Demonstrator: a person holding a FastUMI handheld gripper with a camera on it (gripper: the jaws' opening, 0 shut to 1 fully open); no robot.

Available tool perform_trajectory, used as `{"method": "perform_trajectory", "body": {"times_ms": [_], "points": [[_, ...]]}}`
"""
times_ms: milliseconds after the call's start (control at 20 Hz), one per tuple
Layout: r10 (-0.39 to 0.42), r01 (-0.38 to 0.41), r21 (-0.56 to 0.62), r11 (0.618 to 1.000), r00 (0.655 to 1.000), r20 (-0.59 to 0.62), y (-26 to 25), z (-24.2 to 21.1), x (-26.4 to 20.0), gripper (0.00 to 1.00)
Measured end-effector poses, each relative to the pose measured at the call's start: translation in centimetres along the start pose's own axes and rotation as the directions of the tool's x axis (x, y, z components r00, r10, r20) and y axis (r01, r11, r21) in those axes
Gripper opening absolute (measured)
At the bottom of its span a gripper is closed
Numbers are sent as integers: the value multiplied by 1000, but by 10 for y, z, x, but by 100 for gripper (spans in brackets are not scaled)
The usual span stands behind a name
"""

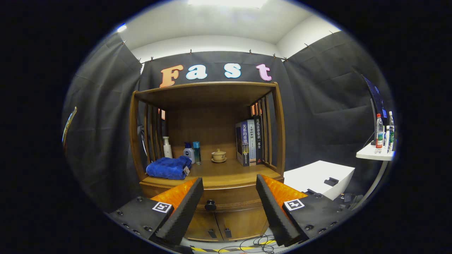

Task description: Pull open the drawer, take out the items inside it, and place them on the countertop above the cabinet.

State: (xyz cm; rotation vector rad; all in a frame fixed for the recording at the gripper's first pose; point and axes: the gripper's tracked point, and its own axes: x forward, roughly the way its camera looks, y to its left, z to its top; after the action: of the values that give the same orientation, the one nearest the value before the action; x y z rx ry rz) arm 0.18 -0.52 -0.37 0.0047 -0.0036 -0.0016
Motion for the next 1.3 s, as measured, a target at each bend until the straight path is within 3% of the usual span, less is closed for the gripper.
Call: {"method": "perform_trajectory", "body": {"times_ms": [850,1300], "points": [[30,-30,15,999,999,21,20,-65,108,99],[104,-101,32,994,991,-90,51,-139,150,100]]}}
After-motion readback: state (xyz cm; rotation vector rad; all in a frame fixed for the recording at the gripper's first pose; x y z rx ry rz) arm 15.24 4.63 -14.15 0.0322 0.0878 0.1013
